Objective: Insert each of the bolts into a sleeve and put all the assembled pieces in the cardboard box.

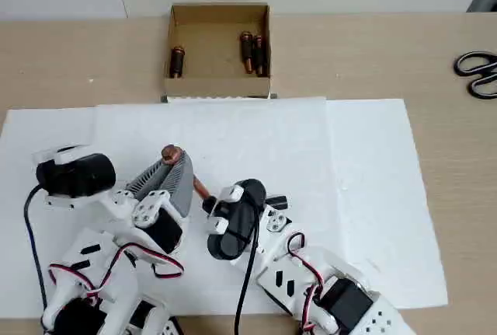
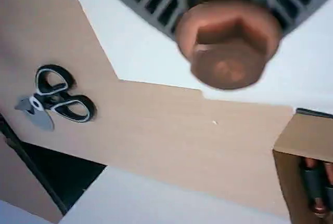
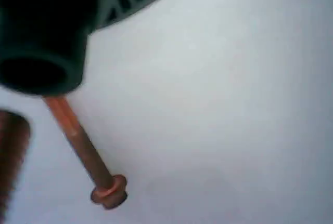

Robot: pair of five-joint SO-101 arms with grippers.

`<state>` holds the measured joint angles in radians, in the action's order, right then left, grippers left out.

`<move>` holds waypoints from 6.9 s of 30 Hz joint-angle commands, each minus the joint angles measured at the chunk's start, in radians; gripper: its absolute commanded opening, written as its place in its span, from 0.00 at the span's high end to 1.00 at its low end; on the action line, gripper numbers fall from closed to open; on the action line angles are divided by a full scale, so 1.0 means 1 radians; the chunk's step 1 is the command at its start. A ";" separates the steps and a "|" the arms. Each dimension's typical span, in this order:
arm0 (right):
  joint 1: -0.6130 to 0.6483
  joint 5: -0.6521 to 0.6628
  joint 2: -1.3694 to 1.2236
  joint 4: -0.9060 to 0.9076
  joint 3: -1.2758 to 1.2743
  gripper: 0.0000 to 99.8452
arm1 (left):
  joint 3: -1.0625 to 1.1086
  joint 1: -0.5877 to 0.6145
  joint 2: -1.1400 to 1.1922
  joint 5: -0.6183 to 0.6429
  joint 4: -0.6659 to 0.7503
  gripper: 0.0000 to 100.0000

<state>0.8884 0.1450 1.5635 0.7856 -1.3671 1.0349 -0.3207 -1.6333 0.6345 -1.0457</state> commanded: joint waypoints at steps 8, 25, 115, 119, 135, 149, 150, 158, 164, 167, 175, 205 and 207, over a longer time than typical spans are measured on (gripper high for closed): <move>0.005 0.012 0.016 -0.033 0.052 1.00 | -0.028 -0.015 -0.006 0.005 0.017 0.99; 0.005 0.012 0.016 -0.033 0.089 1.00 | 0.012 -0.026 -0.011 0.005 -0.044 0.99; -0.262 0.109 0.008 -0.079 0.075 1.00 | 0.093 0.269 -0.012 -0.313 -0.209 0.99; -0.375 0.000 -0.002 -0.071 0.031 1.00 | 0.232 0.359 -0.012 -0.411 -0.152 0.99; -0.564 -0.347 -0.891 -0.081 0.720 1.00 | 0.535 0.370 -0.012 -0.439 -0.005 0.99; -0.564 -0.250 -1.600 -0.070 1.522 1.00 | 0.541 0.368 -0.012 -0.434 0.025 0.99; -0.564 -0.242 -1.650 -0.065 1.579 1.00 | 0.541 0.370 -0.012 -0.434 0.025 0.99; -0.559 -0.235 -2.051 -0.004 2.019 1.00 | 0.541 0.370 -0.012 -0.434 0.025 0.99; -0.542 -0.181 -2.335 -0.004 2.294 1.00 | 0.541 0.370 -0.012 -0.434 0.025 0.99; -0.535 -0.180 -2.465 -0.002 2.435 1.00 | 0.541 0.370 -0.012 -0.434 0.025 0.99; -0.504 -0.061 -2.683 0.079 2.679 0.99 | 0.541 0.370 -0.012 -0.433 0.025 0.99; -0.515 0.003 -2.542 0.961 3.041 0.86 | 0.541 0.371 -0.012 -0.433 0.025 0.99; -0.515 0.104 -2.520 0.961 3.004 0.86 | 0.541 0.371 -0.012 -0.433 0.025 0.99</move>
<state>0.3836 0.1465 -1.0495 1.7261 1.6372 1.5827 0.0476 -1.6364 0.2018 -1.0441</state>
